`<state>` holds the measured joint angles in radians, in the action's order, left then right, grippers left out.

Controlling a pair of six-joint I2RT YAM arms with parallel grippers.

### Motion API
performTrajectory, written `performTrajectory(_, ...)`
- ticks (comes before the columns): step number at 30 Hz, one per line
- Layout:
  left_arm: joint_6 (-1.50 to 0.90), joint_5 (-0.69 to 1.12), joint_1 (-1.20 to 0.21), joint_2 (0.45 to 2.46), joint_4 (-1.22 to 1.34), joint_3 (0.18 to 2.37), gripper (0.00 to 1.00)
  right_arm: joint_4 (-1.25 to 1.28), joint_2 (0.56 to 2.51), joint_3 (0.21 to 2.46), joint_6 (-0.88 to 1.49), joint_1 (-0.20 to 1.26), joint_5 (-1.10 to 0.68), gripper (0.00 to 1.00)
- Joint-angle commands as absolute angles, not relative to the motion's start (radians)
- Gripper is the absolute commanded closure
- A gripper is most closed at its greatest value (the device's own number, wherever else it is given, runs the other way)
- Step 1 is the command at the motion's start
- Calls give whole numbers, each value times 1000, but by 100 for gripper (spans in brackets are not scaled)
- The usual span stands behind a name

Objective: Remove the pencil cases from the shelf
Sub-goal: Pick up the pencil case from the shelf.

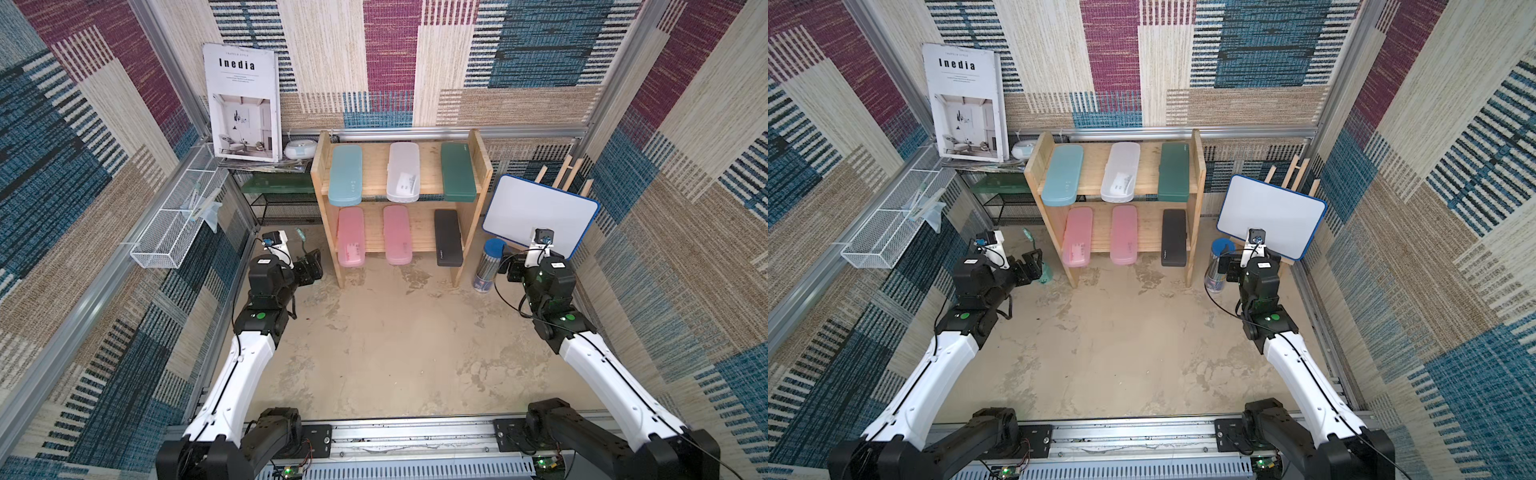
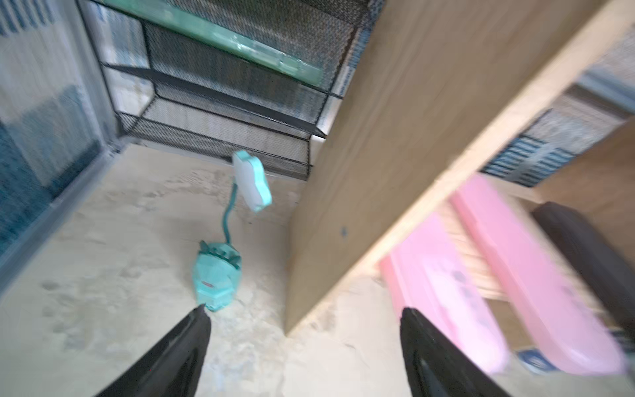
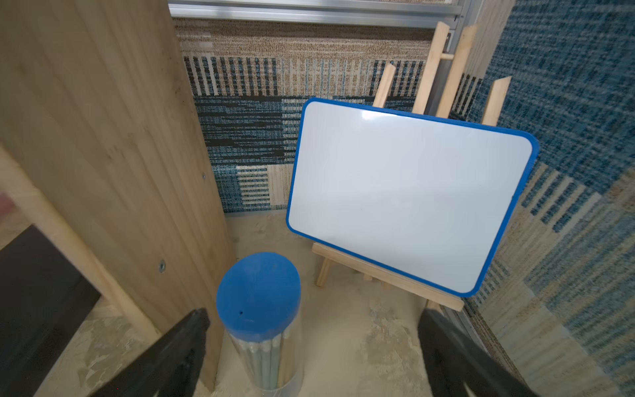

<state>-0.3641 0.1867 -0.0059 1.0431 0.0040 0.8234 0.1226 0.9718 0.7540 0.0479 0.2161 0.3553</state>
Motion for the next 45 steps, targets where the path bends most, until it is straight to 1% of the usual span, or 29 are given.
performTrajectory(1,-685,452,-5,1030,-34,786,10,-69,928,786,71,246,436,1)
performTrajectory(3,-826,511,-5,1041,68,731,9,-81,931,818,65,259,433,1)
performTrajectory(5,-937,515,-5,1058,195,665,8,-88,956,858,53,276,431,1)
performTrajectory(8,-1020,535,-5,1105,324,643,7,-85,1009,904,40,300,418,1)
performTrajectory(11,-1070,571,-5,1168,390,682,6,-71,1043,922,36,328,419,1)
performTrajectory(12,-1084,611,-5,1183,409,695,6,-62,1052,924,37,332,414,1)
performTrajectory(15,-1097,625,-6,1223,420,732,6,-57,1080,931,43,346,405,1)
performTrajectory(18,-1073,664,-7,1283,378,781,7,-50,1098,933,57,356,395,1)
performTrajectory(22,-1068,719,-8,1363,346,830,10,-41,1100,933,69,363,390,1)
performTrajectory(25,-1075,723,-15,1388,347,839,12,-41,1100,934,69,365,388,1)
performTrajectory(31,-1064,718,-27,1388,313,853,30,-40,1106,937,74,371,370,1)
performTrajectory(33,-1051,717,-32,1382,294,856,45,-39,1111,937,75,374,367,1)
performTrajectory(34,-1051,718,-33,1379,286,855,51,-38,1112,937,75,376,365,1)
performTrajectory(37,-1048,724,-38,1370,261,849,62,-41,1117,940,75,381,359,1)
performTrajectory(39,-1041,727,-40,1362,239,844,76,-40,1116,939,75,385,359,1)
performTrajectory(40,-1034,726,-41,1355,223,841,81,-41,1115,939,74,388,360,0)
performTrajectory(43,-995,718,-44,1327,153,836,88,-46,1110,942,70,397,344,1)
performTrajectory(45,-939,705,-47,1295,79,829,89,-48,1099,947,77,413,328,1)
